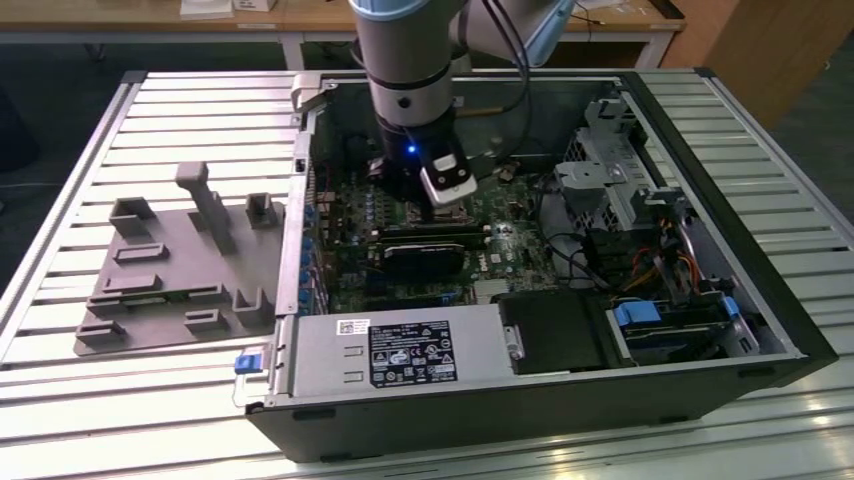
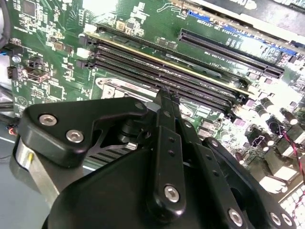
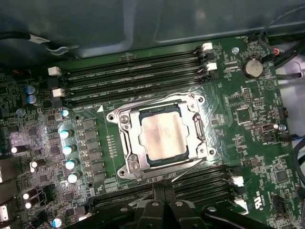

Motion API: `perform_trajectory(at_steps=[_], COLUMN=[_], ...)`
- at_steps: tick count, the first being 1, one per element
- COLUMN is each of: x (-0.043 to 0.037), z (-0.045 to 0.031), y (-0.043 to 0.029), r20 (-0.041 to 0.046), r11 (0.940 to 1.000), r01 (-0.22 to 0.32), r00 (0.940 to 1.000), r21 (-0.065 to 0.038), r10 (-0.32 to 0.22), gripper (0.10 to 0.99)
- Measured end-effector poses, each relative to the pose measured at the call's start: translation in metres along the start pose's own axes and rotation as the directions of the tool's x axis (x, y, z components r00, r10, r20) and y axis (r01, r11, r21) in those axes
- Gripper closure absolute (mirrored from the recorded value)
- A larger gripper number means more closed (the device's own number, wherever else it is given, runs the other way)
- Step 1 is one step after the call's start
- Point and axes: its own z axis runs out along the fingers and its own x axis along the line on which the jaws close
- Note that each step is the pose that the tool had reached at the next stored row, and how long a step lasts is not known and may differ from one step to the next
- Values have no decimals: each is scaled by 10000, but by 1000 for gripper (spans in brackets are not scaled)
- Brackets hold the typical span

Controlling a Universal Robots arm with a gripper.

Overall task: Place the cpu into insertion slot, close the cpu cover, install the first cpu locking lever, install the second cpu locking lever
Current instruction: 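Install the second cpu locking lever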

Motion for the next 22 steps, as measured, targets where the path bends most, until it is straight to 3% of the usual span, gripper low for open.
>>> perform_trajectory(at_steps=[15, 17, 22], x=[17, 17, 29], z=[21, 27, 35], y=[-35, -51, -103], r20=[-33, -55, -147], r11=[9999, 9997, 9980], r01=[27, 25, -21], r00=[10000, 10000, 9999], r21=[-131, -228, -630], r10=[-27, -26, 12], gripper=[984, 984, 984])
